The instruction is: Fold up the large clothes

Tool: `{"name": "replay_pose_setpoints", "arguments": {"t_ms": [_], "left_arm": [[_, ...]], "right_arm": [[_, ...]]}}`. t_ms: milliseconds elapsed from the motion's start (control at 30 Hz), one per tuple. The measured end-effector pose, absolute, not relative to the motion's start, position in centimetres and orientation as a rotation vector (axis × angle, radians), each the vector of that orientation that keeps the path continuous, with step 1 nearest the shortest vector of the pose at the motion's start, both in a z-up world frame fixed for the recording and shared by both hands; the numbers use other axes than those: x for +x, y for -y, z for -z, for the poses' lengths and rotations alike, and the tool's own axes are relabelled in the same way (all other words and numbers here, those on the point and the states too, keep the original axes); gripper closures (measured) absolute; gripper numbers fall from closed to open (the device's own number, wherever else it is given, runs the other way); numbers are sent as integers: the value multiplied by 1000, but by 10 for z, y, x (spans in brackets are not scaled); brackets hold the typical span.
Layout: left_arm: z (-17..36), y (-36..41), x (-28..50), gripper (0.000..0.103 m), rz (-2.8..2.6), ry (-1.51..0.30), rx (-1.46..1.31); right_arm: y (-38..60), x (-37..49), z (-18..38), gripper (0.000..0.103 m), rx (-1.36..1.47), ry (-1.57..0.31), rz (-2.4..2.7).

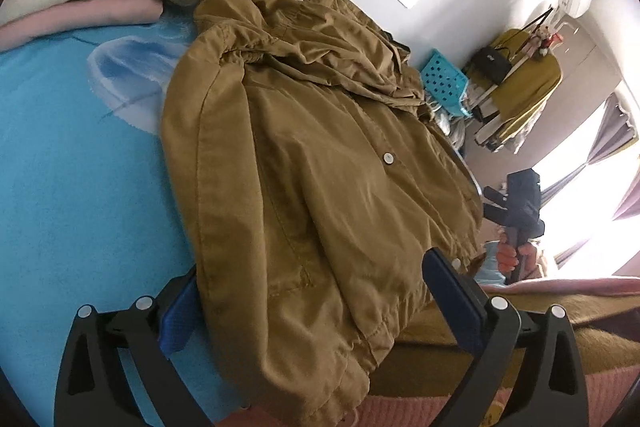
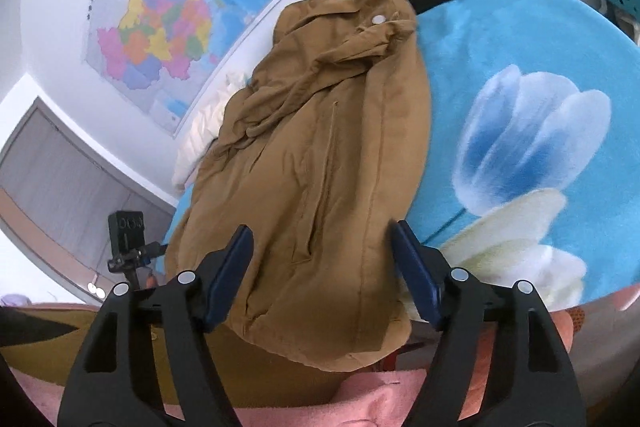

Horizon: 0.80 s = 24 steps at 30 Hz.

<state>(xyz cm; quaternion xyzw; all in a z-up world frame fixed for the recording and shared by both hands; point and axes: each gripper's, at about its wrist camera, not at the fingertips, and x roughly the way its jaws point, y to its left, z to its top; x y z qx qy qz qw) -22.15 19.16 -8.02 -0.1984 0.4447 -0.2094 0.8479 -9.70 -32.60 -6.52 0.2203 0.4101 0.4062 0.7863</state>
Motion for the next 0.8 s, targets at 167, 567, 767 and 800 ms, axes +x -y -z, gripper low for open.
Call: {"name": "replay_pose_setpoints", "arguments": {"t_ms": [167,567,767,800], "left_arm": [[78,-180,-214,87,297,-959,-361],[70,-217,-227,54,372,-939,-532],[86,-206,-233,21,427,-974,-513],[85,-203,-234,21,427,-973,-502]], "right_arm": [[319,-93,65,95,528,-889,-890],[328,-103,59,37,517,-899,-928],[332,-111,76,30,550,-904,-946],[332,-111,75,30,556,-905,-945]]}}
